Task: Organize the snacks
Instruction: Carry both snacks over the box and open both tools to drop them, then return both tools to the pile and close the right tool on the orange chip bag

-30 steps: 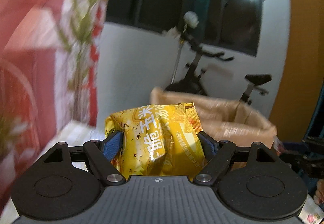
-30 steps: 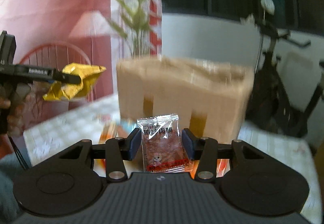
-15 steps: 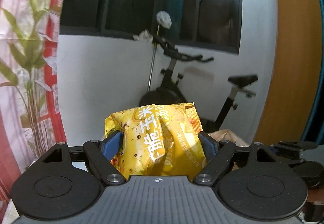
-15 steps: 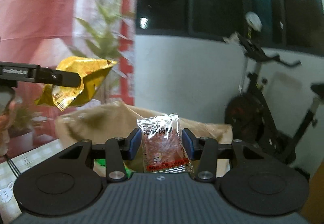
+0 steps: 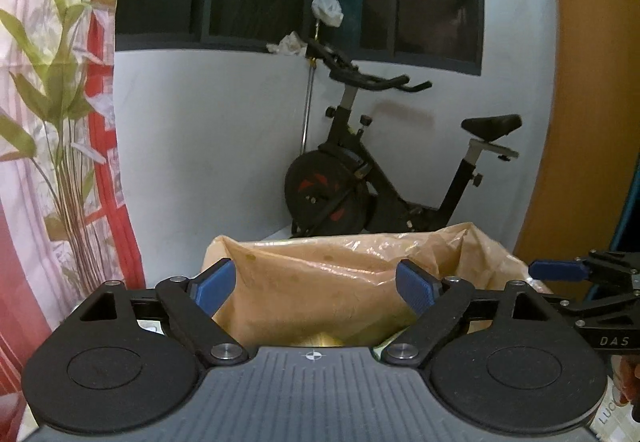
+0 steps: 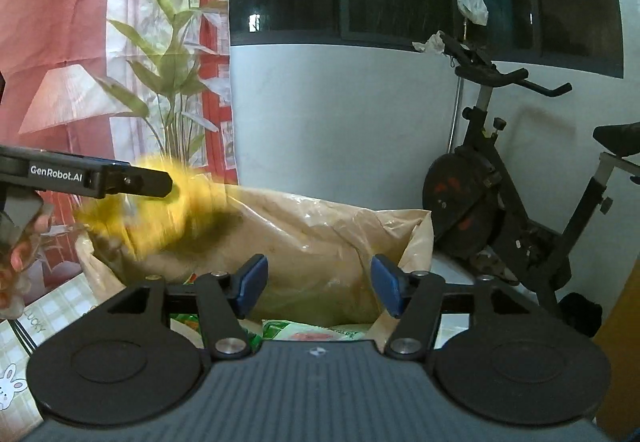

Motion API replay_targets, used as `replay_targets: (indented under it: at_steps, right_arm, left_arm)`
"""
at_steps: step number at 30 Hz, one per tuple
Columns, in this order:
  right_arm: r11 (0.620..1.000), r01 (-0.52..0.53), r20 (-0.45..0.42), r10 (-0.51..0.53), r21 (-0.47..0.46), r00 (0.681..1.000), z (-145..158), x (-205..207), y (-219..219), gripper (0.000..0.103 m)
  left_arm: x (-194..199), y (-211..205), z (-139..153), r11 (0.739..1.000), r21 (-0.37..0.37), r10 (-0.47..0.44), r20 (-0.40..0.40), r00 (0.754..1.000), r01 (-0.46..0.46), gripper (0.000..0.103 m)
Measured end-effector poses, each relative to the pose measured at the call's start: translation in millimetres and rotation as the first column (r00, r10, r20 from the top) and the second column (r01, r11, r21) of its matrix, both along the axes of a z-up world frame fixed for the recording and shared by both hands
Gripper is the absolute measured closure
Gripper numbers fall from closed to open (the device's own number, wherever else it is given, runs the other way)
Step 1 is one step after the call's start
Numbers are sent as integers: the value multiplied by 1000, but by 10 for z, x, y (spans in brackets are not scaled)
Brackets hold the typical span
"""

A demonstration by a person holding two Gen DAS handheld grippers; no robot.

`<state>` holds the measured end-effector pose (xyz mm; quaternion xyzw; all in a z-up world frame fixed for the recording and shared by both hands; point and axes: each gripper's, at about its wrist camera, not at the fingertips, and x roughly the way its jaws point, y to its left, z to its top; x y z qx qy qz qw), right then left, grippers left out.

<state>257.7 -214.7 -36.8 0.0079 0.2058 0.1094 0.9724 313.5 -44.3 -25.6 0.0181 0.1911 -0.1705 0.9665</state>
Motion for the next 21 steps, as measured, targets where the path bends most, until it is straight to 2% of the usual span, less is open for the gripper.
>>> replay_targets:
  at_steps: [11,21]
  right_arm:
    - [999,-20,51,19,34,999,132,-379,43,42]
    - [998,-59,110,58,6,992,60,-852,190,42]
  left_arm:
    - [-541,339,186,999,-37,5,49,999,-3,14]
    - [-1097,847,-92,990,-51,131,43,990,-129,15]
